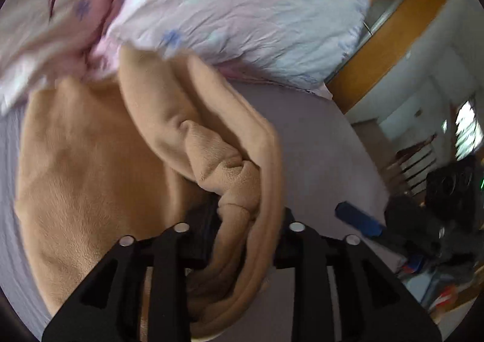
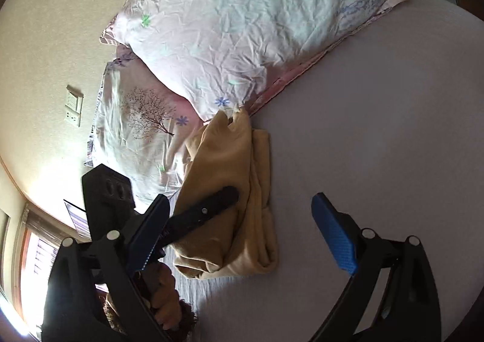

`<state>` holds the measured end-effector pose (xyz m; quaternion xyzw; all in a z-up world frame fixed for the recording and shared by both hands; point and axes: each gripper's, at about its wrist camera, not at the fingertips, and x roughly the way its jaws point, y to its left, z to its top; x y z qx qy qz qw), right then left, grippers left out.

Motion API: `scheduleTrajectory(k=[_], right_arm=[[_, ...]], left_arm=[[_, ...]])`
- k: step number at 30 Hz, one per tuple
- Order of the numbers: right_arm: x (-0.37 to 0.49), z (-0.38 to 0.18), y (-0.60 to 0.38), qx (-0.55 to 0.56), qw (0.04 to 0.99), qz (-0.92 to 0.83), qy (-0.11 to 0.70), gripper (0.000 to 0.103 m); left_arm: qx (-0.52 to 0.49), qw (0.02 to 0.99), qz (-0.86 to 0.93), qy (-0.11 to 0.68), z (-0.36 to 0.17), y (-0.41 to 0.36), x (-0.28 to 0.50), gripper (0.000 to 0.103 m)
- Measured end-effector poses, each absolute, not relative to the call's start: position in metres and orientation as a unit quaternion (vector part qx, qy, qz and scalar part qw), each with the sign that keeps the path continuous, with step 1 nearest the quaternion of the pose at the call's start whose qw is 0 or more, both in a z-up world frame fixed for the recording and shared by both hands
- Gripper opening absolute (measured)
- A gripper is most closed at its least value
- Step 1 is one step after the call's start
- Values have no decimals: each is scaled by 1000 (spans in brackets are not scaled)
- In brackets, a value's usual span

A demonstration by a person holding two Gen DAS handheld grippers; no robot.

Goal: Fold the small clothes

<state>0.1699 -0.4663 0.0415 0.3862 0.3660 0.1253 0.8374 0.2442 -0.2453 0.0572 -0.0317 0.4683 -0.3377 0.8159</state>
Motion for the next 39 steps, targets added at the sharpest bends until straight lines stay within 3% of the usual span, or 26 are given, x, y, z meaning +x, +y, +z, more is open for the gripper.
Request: scheduleTrajectory(k=[1,3,8,13,24,26,27,32,33,35,36,38,39], right_arm=[[171,45,-468,380,841,125,363,94],[176,51,-469,374,846,131,358,94],[209,67,-451,332,845,165,384,94],[228,81,-419,261,863,171,398,71],[166,75,-371,140,886,185,403,74],[171,61,-367,125,881,160,428,41],[177,49,-373,142,869,146,452,5],[170,13,-406,241,841,108,472,7],[164,21,-403,229,852,104,460,12],[149,41,-397,224,870,107,426,38],[137,56,-394,234,881,122,393,65],[121,73,-376,259,878,183,358,69],[120,73,-364,267,868,207,363,63]], left_arm=[[-36,825,-347,443,64,-242,237,65],[-69,814,-405,410,84,-226,227,85],[-73,837,-400,366,111,-157,209,88],[37,878,-342,333,90,-140,183,88],[149,870,-346,319,52,-108,146,88],[175,867,-346,313,44,-120,144,88],[181,865,-344,318,38,-125,146,88],[155,853,-335,369,22,-119,163,84],[137,850,-344,375,25,-111,164,84],[103,852,-356,371,35,-93,163,84],[83,856,-358,363,43,-80,162,84],[50,866,-353,352,55,-57,161,84],[30,870,-348,348,61,-43,162,84]])
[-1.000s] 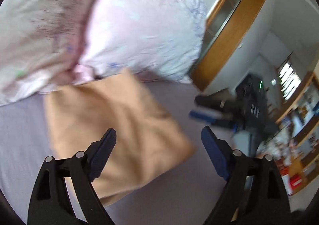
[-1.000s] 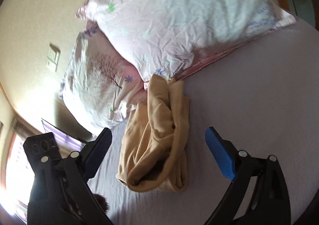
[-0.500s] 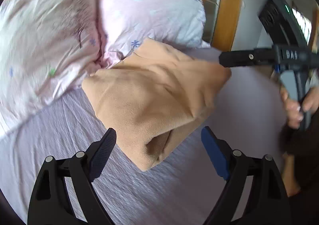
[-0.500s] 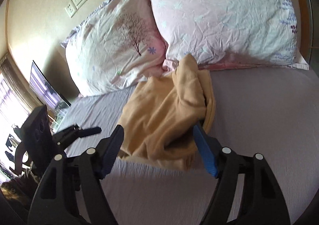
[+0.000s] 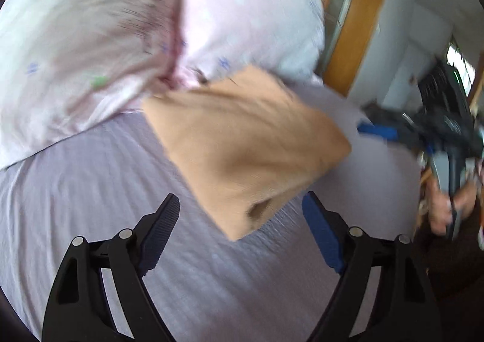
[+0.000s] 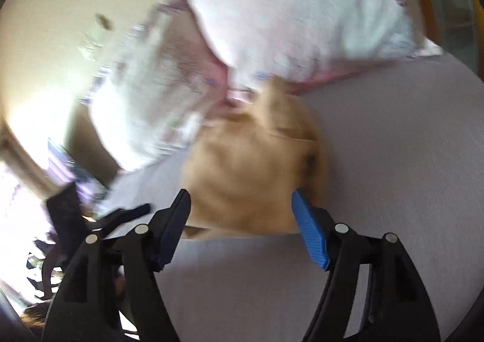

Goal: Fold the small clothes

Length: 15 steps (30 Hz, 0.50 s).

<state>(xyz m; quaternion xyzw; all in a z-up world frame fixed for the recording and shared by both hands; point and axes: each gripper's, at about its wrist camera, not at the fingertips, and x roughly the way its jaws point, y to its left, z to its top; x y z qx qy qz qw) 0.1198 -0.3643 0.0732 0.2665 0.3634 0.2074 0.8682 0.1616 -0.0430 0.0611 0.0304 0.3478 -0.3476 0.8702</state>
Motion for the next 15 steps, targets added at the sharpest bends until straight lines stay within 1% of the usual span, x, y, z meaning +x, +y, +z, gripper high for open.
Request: scheduleTrajectory(k=[1,4,8,12,14,15], right_arm=[[120,69,-350,270,858,228,374,53],[129,42,-303,268,828,252,422,35],[149,7,-274,281,813,218,461,33],[163,1,-264,269,835,165,451,34],[168,3,-262,271,838,155,448,38],[170,3,-260,273,837,153,448,43]], left_arm=[[18,873,-345,345,65,-34,161,85],[-12,878,-331,344,72,-11,163,85],[-32,881,-321,346,70,10,158,85],[-46,881,-317,347,66,28,157,86],[-50,882,-313,349,63,34,158,86],[-55,881,-312,351,61,38,157,86]])
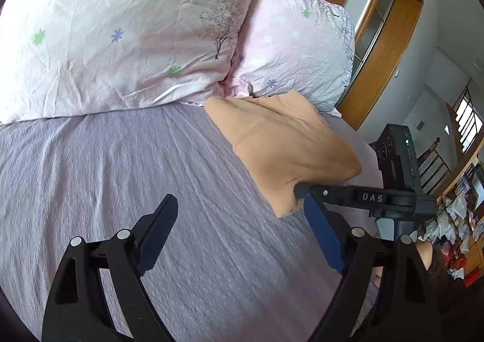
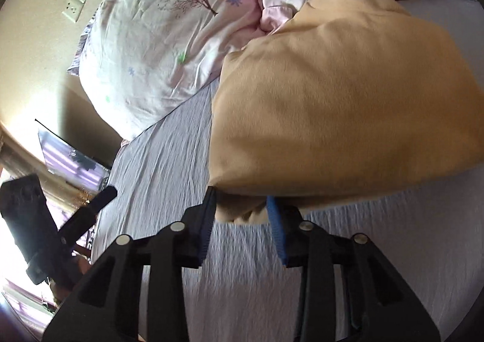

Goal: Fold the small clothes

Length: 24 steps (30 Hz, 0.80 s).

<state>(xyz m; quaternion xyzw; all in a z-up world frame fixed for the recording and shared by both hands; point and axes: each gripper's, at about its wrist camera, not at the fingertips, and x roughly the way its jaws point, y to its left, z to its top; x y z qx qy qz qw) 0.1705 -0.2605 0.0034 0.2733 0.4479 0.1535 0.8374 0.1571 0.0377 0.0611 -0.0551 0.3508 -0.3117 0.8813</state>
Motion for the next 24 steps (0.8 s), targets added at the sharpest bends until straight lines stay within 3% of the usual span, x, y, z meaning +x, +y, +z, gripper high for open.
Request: scheduleTrajectory(k=[2,4,7,10,17,19,23,24], right_arm=[[170,6,-259,270,843,147,441,44],[181,0,-255,266,840,146,450,15],[174,-2,-262,303,831,163,437,7],[161,3,-263,338,823,195,413,6],[161,-16,-255,320,795,206,472,6],[148,5,-251,277,804,220,478,18],[130,61,-280,246,860,210,395,30],[136,70,-294,248,872,194,376,38]], left_arm=[[-63,880,-310,354,58,43,159,86],[-73,877,-310,358,55,48,161,86],[-88,875,-316,356,55,56,161,86],[-92,878,-314,350,55,61,161,86],[-89,874,-312,361,51,56,163,86],[-79,876,-313,359,54,53,161,86],[-55,877,-331,344,65,28,162,89],[-54,874,-339,344,67,18,165,89]])
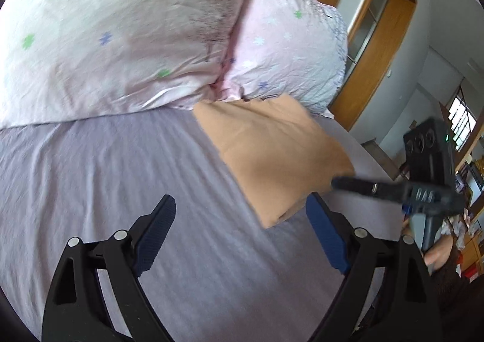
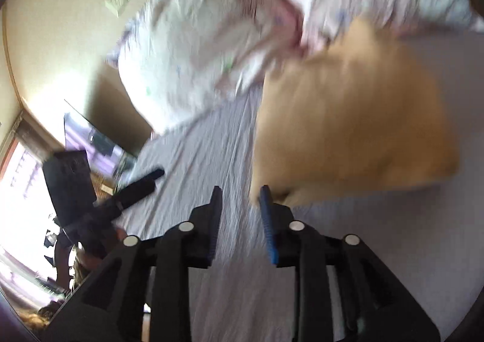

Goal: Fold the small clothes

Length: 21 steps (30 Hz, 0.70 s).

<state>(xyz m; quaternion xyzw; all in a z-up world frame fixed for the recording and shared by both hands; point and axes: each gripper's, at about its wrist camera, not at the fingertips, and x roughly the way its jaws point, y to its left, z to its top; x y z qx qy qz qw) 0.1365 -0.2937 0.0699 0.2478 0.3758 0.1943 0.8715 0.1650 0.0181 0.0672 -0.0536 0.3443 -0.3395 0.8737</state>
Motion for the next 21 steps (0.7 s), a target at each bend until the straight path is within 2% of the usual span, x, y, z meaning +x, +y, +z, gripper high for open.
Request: scheduleTrajectory(k=[2,5,7,9,10,11,12,13,16,21], right_arm=[[152,73,-315,247,884,156,365,47],[182,47,-347,275,868,110,398,47],[201,7,-363,321,821,113,459,42],[196,19,-371,318,827,116,448,35],[192,31,-375,316,836,123,431,39],[190,44,-380,311,851,122,405,48],[190,60,-387,283,874,96,383,78],[196,66,-391,262,885,75,378,101],[231,50,-406,278,851,88,436,101],[256,2,-415,337,786,123,503,101]], left_arm=[[-58,864,-358,349,70,-6,174,89],[-73,848,-382,361,68,-51,190,89],[-70,835,-382,390,55,-83,205,90],[-33,822,-355,445,32,-110,217,87],[-28,827,-349,441,29,-111,216,86],[-41,837,-350,419,33,-103,212,86],[-58,842,-348,408,37,-95,211,87],[-82,849,-340,397,43,-84,213,88],[-111,863,-301,390,48,-63,225,92],[-132,830,-272,468,19,-59,259,92]])
